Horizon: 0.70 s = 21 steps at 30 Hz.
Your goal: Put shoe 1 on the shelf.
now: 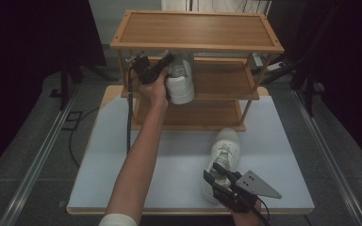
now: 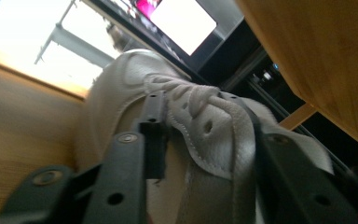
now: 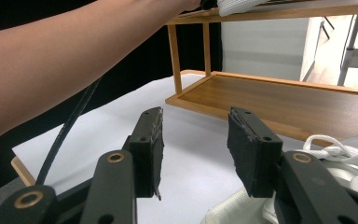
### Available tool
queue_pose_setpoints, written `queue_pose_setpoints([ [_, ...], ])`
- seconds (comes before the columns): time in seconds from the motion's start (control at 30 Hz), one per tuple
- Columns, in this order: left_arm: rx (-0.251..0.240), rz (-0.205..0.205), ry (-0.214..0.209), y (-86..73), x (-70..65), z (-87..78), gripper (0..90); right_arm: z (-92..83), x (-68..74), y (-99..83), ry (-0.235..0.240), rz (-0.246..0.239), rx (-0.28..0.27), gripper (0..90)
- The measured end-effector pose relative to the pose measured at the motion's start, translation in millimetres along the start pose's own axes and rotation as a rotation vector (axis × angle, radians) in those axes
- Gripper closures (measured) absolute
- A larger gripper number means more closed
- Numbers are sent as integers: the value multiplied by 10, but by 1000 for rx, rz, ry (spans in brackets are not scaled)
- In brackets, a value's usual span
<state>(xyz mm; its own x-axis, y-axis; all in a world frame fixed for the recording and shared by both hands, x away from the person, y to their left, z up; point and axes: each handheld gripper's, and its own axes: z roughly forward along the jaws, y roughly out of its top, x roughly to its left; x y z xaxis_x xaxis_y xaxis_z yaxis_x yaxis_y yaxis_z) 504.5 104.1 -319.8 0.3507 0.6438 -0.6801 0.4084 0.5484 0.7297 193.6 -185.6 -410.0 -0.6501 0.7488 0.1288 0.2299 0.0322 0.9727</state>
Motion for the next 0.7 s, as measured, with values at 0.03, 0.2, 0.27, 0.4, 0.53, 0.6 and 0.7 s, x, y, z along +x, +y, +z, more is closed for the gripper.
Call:
queue_pose_setpoints([
  [0.03, 0, 0, 0, 0, 0, 0, 618, -1, 1, -1, 0, -1, 0, 557],
  [0.2, 28, -9, -79, -7, -60, 63, 519, 0, 8, -6, 1, -3, 3, 556],
  [0.27, 23, -6, -77, -10, -67, 53, 519, -1, 12, -6, 1, -5, 3, 556],
  [0.4, 16, -22, -92, 16, -47, -22, 475, -12, 19, 1, -1, -5, -2, 557],
  [0.53, 34, 0, -83, 32, -59, -165, 475, -7, 32, 2, 2, -8, -1, 556],
  [0.6, 12, -14, -92, 31, -82, -196, 472, -2, 50, -2, 5, -7, 6, 557],
  [0.7, 52, 12, -95, 29, -44, -310, 470, 6, 67, -4, 10, -12, 12, 557],
])
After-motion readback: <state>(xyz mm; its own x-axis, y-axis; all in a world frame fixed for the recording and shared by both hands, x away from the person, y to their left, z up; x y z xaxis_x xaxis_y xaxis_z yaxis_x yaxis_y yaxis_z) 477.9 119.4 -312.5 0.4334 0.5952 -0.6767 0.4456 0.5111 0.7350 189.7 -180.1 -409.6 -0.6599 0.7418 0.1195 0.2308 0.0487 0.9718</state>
